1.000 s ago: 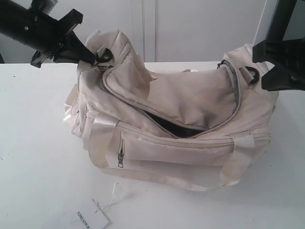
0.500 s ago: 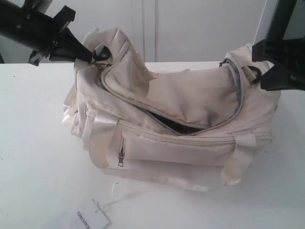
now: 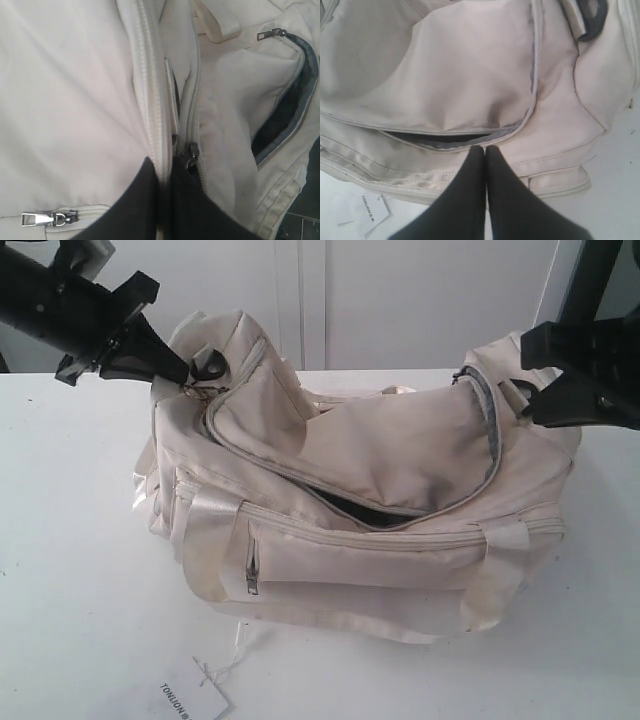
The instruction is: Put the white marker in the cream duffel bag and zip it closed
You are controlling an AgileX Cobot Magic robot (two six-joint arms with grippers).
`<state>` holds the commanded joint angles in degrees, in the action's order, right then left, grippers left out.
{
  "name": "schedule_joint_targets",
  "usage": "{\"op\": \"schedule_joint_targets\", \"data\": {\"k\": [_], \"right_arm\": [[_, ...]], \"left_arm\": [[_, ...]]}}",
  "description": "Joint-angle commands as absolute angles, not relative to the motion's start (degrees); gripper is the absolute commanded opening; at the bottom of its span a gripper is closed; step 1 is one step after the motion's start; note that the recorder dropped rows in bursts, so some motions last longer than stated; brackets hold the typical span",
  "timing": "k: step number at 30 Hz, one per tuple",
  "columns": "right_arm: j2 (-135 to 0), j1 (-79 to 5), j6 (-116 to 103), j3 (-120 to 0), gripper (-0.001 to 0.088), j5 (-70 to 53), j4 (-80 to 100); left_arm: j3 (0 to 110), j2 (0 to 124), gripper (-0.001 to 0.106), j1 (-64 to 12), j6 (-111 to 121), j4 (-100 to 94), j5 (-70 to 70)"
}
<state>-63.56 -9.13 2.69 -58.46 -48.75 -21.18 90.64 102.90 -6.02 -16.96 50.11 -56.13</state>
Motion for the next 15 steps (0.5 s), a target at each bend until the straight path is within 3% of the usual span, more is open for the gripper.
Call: {"op": "schedule_joint_targets", "data": {"k": [3, 9, 15], "right_arm": [[-63.56, -9.13, 2.8, -58.46, 0.0, -48.75, -21.18], [-63.56, -9.13, 2.8, -58.46, 0.0, -48.75, -21.18], [-63.56, -9.13, 5.75, -58.46, 0.0, -48.54, -23.04]], "left_arm": [[90.64, 102.9, 0.004, -6.02, -16.96, 50.1, -55.51], [90.64, 102.9, 0.031, -6.02, -16.96, 50.1, -55.14], [90.64, 102.9, 0.034, -6.02, -16.84, 50.1, -55.14]]}}
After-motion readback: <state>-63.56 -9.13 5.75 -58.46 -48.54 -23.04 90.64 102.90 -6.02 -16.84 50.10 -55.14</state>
